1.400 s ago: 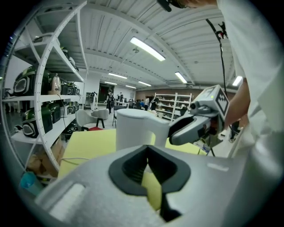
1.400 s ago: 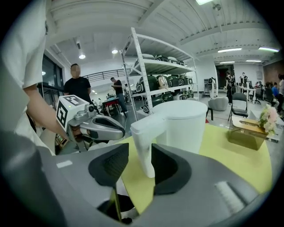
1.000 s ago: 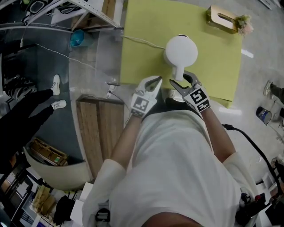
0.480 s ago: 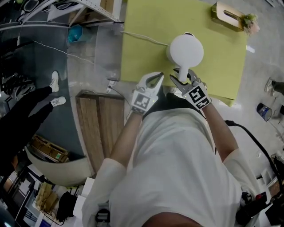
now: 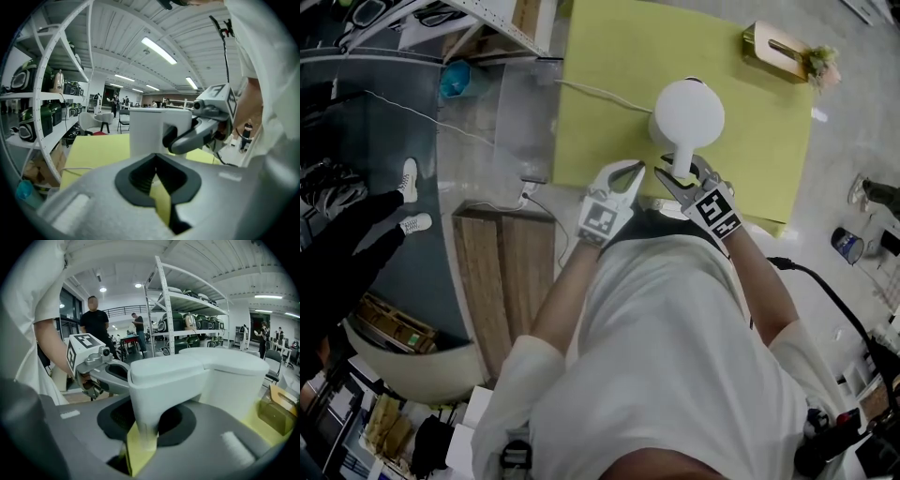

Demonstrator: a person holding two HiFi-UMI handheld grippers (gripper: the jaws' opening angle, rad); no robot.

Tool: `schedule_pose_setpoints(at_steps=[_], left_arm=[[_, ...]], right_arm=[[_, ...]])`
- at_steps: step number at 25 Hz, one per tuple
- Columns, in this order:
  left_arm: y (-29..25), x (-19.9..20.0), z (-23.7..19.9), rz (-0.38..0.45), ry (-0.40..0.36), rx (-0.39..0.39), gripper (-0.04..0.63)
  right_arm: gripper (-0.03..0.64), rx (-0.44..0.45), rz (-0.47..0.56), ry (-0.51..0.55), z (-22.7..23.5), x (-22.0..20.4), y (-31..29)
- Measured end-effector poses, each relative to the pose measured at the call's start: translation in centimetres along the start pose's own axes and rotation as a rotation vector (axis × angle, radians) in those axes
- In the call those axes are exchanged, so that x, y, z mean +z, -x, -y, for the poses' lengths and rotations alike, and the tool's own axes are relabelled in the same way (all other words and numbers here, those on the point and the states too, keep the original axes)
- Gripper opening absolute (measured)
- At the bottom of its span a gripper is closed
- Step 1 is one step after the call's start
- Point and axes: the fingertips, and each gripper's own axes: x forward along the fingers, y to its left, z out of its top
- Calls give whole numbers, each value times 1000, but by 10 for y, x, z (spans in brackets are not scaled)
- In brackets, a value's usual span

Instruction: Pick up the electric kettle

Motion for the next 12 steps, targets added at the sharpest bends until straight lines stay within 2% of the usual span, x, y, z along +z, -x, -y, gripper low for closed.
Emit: schedule_pose_setpoints(at_steps=[12], left_arm=[[8, 25, -19, 31, -17, 29, 2]], right_arm=[[92, 52, 26, 19, -1, 37, -3]])
